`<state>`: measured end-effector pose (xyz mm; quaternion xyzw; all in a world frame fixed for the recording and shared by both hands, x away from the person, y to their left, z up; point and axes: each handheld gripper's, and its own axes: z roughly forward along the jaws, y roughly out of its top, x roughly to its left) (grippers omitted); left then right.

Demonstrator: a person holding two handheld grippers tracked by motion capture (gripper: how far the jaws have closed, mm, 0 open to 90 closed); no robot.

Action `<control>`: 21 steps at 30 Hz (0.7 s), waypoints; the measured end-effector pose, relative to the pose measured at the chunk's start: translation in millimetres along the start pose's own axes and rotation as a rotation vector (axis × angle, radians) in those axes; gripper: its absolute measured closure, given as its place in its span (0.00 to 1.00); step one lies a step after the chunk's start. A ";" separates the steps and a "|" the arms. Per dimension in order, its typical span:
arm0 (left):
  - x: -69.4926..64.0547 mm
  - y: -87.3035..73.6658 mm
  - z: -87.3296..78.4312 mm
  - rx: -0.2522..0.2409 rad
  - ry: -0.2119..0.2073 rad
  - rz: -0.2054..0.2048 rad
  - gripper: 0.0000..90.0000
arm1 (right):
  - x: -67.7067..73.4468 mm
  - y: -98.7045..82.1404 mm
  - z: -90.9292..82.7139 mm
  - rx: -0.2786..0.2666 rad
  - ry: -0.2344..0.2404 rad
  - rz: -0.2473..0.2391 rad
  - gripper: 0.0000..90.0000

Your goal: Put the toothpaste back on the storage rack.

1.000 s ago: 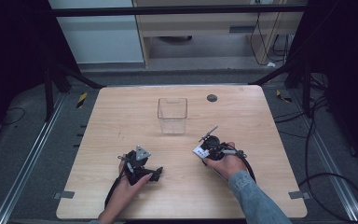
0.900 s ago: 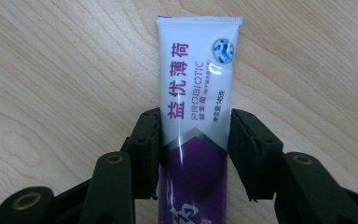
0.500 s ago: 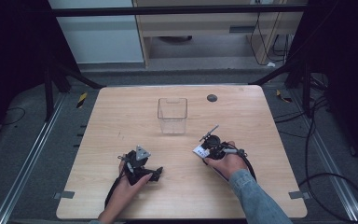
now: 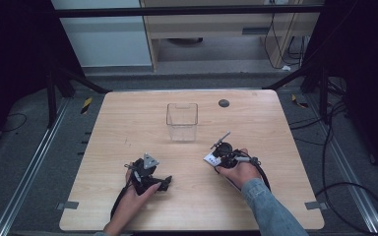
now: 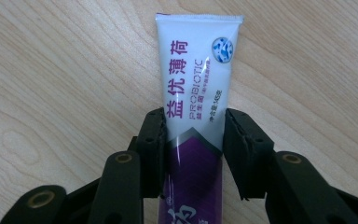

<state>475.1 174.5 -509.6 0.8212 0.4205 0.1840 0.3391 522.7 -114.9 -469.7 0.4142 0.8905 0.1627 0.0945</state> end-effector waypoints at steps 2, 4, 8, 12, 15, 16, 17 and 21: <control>0.0 0.0 -0.1 0.001 0.001 0.000 0.00 | 0.7 0.0 -0.1 0.000 -0.002 0.001 0.68; 0.0 0.0 0.0 0.000 0.000 0.001 0.00 | 1.1 0.1 0.0 0.001 -0.008 -0.004 0.69; 0.0 0.0 0.0 0.000 0.001 0.000 0.00 | 1.5 0.7 -0.4 0.004 -0.009 -0.006 0.73; -0.1 0.0 0.0 0.000 0.001 0.000 0.00 | 1.3 1.0 -1.3 0.006 -0.007 0.000 0.77; 0.0 0.0 0.0 0.000 0.001 -0.001 0.00 | -0.2 0.9 -2.4 -0.001 -0.005 0.004 0.81; 0.0 0.0 0.0 0.000 0.001 0.000 0.00 | -0.7 0.8 -3.2 -0.004 -0.005 0.012 0.82; 0.0 0.0 0.0 0.000 0.001 0.000 0.00 | -1.0 0.4 -4.0 -0.008 -0.005 0.020 0.83; 0.0 0.0 0.0 0.000 0.001 0.000 0.00 | -2.0 -0.4 -6.6 -0.019 -0.010 0.021 0.86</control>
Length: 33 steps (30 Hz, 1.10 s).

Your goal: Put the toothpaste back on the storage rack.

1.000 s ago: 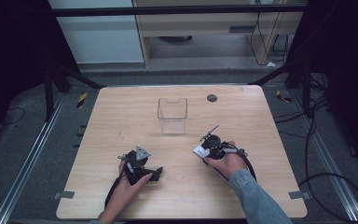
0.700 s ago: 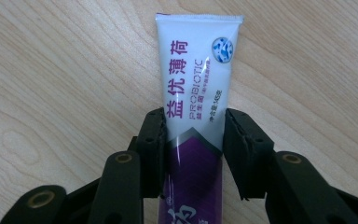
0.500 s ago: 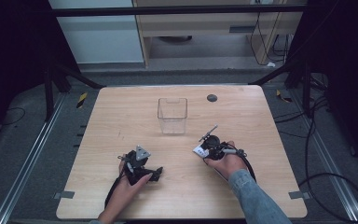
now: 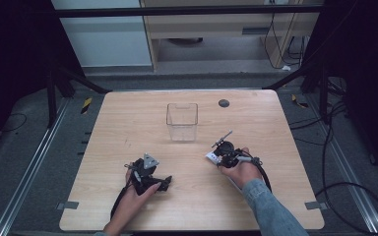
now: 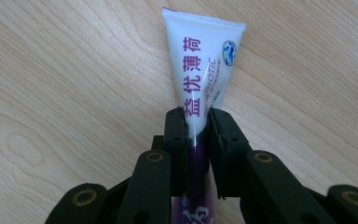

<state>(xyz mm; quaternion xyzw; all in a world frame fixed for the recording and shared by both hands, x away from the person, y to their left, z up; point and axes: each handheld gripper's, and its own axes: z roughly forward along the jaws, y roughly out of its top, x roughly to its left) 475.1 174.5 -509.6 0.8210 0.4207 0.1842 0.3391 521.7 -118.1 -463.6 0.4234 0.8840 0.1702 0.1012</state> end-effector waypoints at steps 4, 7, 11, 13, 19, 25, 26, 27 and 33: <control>0.0 0.0 0.0 0.000 0.000 0.000 0.00 | -1.5 -0.3 -1.4 -0.011 0.003 0.003 0.88; 0.0 0.0 0.0 0.000 0.000 0.000 0.00 | -2.2 -0.9 -2.4 -0.017 0.010 0.014 0.88; 0.0 0.0 0.0 0.000 0.000 0.000 0.00 | -3.0 -0.6 -3.7 -0.026 0.027 0.019 0.88; 0.0 0.0 0.0 0.000 0.000 0.000 0.00 | -2.3 -0.4 -4.0 -0.028 0.025 0.023 0.89; 0.0 0.0 0.0 0.000 0.000 0.000 0.00 | -2.3 0.6 -6.9 -0.025 0.027 0.008 0.89; 0.0 0.0 0.0 0.000 0.000 0.000 0.00 | -3.2 1.8 -12.1 -0.020 0.021 0.003 0.89; 0.0 0.0 0.0 0.000 0.000 0.000 0.00 | -3.6 1.9 -13.1 -0.021 0.018 0.001 0.89; 0.0 0.0 0.0 0.000 0.000 0.000 0.00 | -3.8 2.0 -14.5 -0.025 0.019 0.008 0.89; 0.0 0.0 0.0 0.000 0.000 0.000 0.00 | -6.1 1.9 -23.1 -0.046 0.027 0.024 0.89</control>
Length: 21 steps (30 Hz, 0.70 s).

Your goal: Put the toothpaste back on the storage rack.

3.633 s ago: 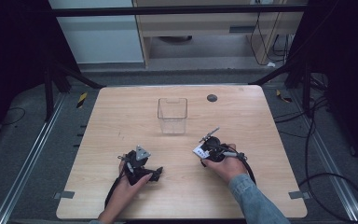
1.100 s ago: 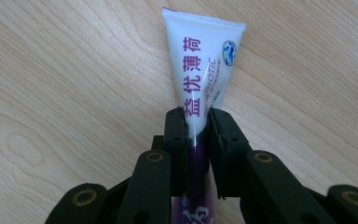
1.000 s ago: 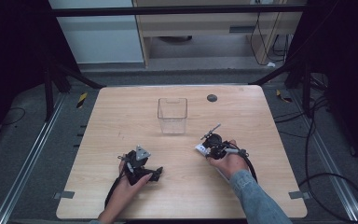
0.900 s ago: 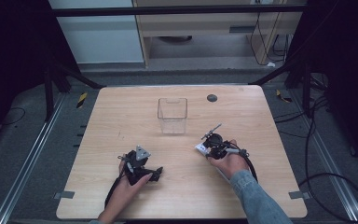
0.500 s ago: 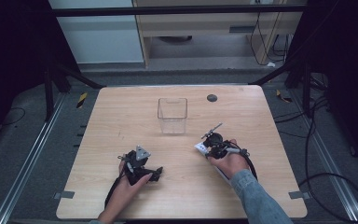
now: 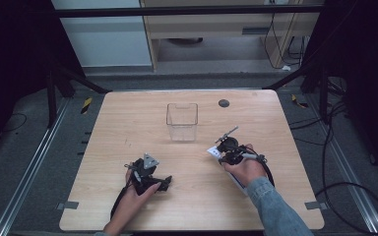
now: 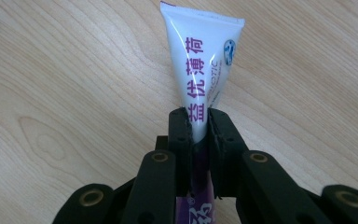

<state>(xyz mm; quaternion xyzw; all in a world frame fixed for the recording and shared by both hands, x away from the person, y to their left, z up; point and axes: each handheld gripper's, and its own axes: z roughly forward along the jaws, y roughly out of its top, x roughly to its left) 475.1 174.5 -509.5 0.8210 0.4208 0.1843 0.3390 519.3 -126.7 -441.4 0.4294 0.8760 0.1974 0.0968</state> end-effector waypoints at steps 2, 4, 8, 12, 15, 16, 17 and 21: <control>0.0 0.0 0.0 0.000 0.000 0.000 0.00 | -1.1 -0.1 -2.2 -0.002 0.001 -0.005 0.89; 0.0 0.0 0.0 0.000 0.000 0.000 0.00 | -1.8 0.1 -4.8 -0.006 -0.003 -0.001 0.89; 0.1 0.0 0.0 0.000 -0.001 0.001 0.00 | -3.4 1.9 -10.2 -0.014 -0.004 -0.006 0.89; 0.0 0.0 0.0 0.000 -0.001 0.001 0.00 | -3.3 3.6 -14.4 -0.018 -0.007 -0.008 0.89; 0.0 0.0 0.0 0.000 -0.001 0.001 0.00 | -3.6 3.6 -14.9 -0.019 -0.006 -0.009 0.89; 0.0 0.0 0.0 0.000 -0.001 0.001 0.00 | -3.6 3.5 -15.0 -0.018 -0.007 -0.005 0.89; 0.1 0.0 0.0 0.000 -0.001 0.001 0.00 | -3.8 3.3 -14.9 -0.019 -0.007 -0.006 0.89; 0.0 0.0 0.0 0.000 -0.001 0.001 0.00 | -4.6 3.4 -15.9 -0.017 -0.009 -0.007 0.90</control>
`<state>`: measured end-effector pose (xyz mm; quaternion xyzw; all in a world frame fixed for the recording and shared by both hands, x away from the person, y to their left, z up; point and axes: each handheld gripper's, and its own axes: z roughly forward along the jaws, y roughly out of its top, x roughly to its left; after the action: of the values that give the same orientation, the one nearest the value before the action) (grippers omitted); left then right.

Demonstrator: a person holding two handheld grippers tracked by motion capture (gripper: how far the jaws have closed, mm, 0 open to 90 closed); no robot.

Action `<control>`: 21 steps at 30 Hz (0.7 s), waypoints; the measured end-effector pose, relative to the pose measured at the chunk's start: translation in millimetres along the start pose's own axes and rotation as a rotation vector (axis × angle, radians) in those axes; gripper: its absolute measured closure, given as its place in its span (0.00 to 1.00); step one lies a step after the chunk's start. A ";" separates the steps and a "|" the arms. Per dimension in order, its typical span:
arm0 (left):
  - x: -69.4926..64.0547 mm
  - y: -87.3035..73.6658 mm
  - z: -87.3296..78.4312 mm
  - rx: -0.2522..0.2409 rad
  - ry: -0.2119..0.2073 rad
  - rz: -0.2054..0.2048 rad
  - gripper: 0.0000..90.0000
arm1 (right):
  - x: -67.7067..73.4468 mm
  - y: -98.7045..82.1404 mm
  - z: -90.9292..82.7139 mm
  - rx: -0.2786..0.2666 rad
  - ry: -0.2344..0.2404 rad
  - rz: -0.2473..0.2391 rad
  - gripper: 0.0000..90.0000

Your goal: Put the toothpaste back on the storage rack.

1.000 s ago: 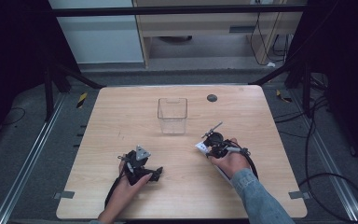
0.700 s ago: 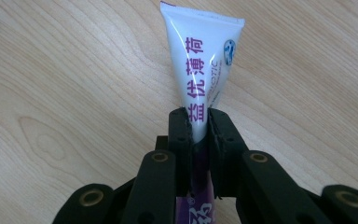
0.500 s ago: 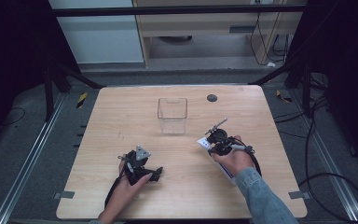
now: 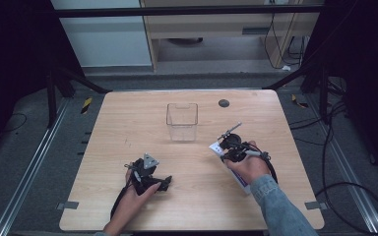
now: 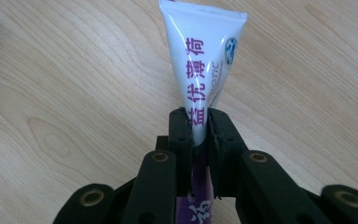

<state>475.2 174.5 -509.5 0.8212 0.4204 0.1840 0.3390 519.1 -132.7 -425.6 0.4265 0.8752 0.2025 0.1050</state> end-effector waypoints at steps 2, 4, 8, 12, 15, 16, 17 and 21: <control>0.0 0.0 0.0 0.000 0.000 0.000 0.00 | -0.4 0.0 -0.8 -0.003 0.000 -0.003 0.90; 0.0 0.0 0.0 0.000 0.000 0.000 0.00 | -0.8 0.1 -1.6 -0.008 -0.003 -0.001 0.90; 0.0 0.0 -0.1 0.001 0.001 0.000 0.00 | -1.3 1.0 -5.7 -0.012 -0.006 -0.002 0.90; 0.0 0.0 0.0 0.000 0.000 0.000 0.00 | -1.5 3.1 -11.9 -0.021 -0.015 -0.017 0.90; 0.0 0.0 0.0 0.000 0.000 0.000 0.00 | -2.0 5.8 -18.7 -0.034 -0.017 -0.015 0.90; 0.0 0.0 0.0 0.000 0.000 0.000 0.00 | -2.5 6.6 -20.6 -0.036 -0.016 -0.018 0.90; 0.0 0.0 0.0 0.000 0.000 0.000 0.00 | -2.6 7.4 -22.7 -0.042 -0.021 -0.014 0.90; 0.0 0.0 0.0 0.000 0.000 0.000 0.00 | -4.4 10.3 -30.5 -0.067 -0.023 -0.020 0.90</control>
<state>475.2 174.5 -509.5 0.8213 0.4204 0.1839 0.3390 518.2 -138.5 -393.6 0.4165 0.8709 0.2254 0.1314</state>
